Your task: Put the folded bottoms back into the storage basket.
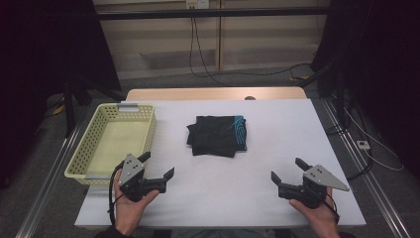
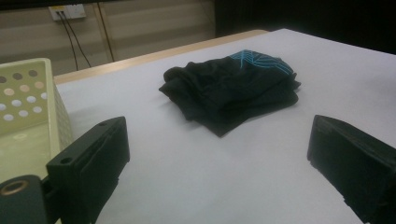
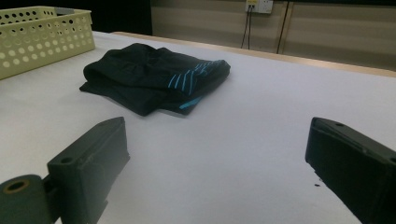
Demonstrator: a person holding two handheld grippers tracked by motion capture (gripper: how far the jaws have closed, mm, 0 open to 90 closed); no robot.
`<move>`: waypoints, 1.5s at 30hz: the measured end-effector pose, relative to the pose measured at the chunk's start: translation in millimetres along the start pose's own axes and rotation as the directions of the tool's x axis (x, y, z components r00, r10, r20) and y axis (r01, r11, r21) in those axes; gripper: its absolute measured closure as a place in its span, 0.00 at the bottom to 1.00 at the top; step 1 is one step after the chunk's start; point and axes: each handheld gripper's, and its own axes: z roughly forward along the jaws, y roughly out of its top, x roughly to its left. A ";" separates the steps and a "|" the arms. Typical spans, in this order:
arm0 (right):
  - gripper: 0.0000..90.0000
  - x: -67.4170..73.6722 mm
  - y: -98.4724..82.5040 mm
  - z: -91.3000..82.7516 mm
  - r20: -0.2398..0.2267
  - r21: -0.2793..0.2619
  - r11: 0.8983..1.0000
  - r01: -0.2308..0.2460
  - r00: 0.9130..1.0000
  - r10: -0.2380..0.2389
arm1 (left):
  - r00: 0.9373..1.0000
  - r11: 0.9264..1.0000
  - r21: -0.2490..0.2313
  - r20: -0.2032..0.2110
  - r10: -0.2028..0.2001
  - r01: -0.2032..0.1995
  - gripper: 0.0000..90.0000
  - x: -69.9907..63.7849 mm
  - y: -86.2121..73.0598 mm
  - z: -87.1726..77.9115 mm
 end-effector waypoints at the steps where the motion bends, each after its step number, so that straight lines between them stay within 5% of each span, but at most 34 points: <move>1: 0.06 0.0 0.0 0.1 -0.002 0.001 1.000 -0.003 1.000 0.003 | 1.000 1.000 0.004 0.002 -0.003 0.003 0.06 0.1 0.3 0.8; 16: 0.06 -0.4 -0.5 1.0 -0.002 0.012 1.000 -0.008 1.000 0.008 | 0.999 0.999 0.044 0.044 0.026 -0.028 0.06 -10.7 12.2 19.1; 23: 0.06 0.3 -0.3 2.3 -0.001 0.014 1.000 -0.002 1.000 0.002 | 0.994 0.995 0.099 0.105 -0.018 0.008 0.05 -9.8 13.1 30.9; 35: 0.06 0.6 -0.2 4.1 -0.001 0.021 1.000 -0.005 1.000 0.005 | 0.992 0.991 0.133 0.121 -0.021 0.005 0.06 -8.3 21.1 53.2; 45: 0.05 1.1 -0.5 4.8 -0.007 0.030 1.000 -0.003 1.000 0.003 | 0.989 0.973 0.228 0.142 -0.050 0.017 0.06 -8.9 21.7 85.0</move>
